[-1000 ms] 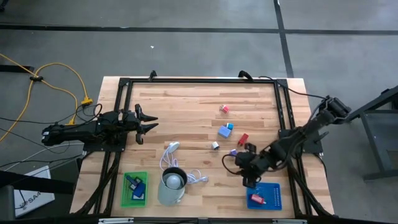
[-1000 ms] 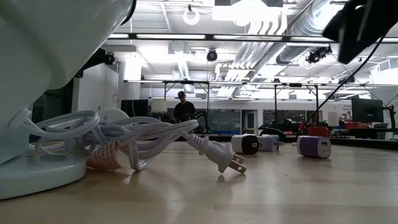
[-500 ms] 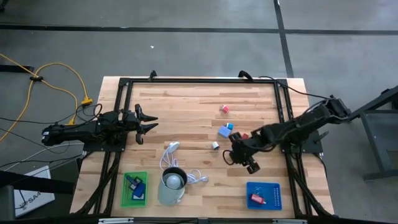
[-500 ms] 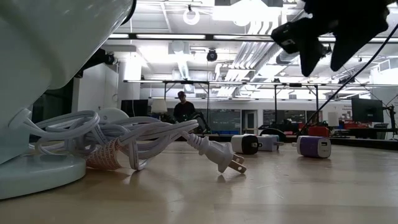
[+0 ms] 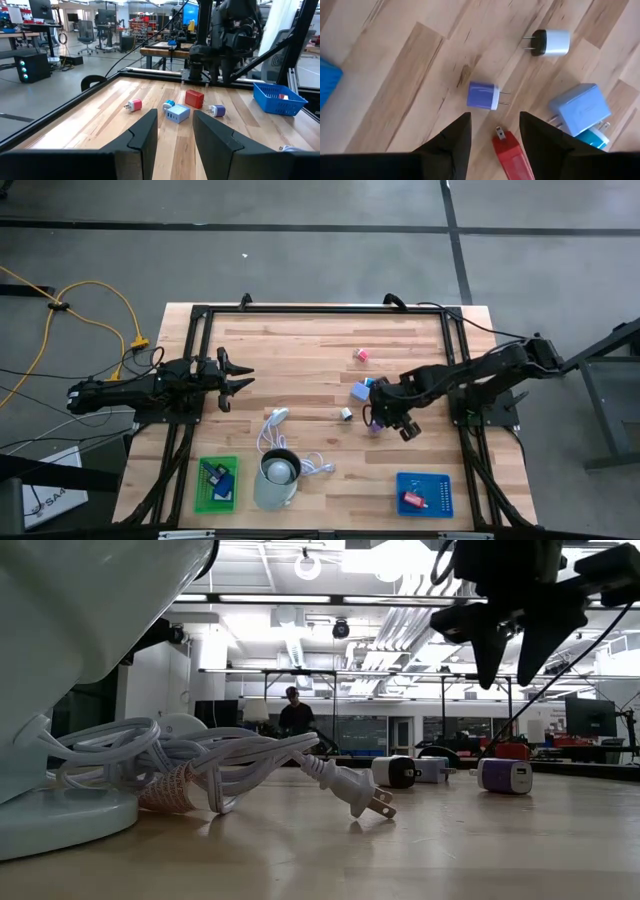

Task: Pick & Place Office items
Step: Put the red charger adapter into the blue basket

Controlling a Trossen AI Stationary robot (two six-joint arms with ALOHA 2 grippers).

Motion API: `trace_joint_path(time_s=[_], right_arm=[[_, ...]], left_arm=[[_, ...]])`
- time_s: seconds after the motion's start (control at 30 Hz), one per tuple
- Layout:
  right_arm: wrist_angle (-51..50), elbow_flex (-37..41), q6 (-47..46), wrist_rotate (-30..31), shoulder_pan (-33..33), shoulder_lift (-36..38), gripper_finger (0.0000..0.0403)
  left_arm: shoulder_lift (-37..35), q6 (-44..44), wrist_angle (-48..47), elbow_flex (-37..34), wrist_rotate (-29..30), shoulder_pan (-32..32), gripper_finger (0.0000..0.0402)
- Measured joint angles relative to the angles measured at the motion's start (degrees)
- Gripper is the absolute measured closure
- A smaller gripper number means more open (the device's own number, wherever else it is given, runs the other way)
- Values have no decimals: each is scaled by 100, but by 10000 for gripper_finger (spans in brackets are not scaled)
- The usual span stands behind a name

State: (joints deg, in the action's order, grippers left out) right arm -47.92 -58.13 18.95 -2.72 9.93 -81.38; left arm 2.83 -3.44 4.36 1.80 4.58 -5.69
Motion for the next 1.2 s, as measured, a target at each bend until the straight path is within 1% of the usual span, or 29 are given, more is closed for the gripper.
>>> trace_joint_path(time_s=[0.1,0.23,0.37,0.53,0.63,0.83,1.07,1.2], right_arm=[[6,0,81,15,-38,0,249],[12,0,78,205,-34,0,249],[-62,0,-70,328,-34,0,247],[-464,0,-76,276,-178,-2,246],[-517,1,-25,232,-286,-2,246],[-409,2,371,-108,-465,-2,246],[-210,2,1192,-467,-678,-2,246],[-255,2,1659,-638,-787,-4,246]], left_arm=[[0,1,1,0,0,-1,281],[0,0,0,0,0,-1,281],[0,0,0,0,0,-2,281],[0,0,0,0,0,-2,281],[0,2,0,0,0,-1,281],[0,0,0,0,0,0,281],[0,2,2,0,0,-2,281],[0,0,0,0,0,-1,281]])
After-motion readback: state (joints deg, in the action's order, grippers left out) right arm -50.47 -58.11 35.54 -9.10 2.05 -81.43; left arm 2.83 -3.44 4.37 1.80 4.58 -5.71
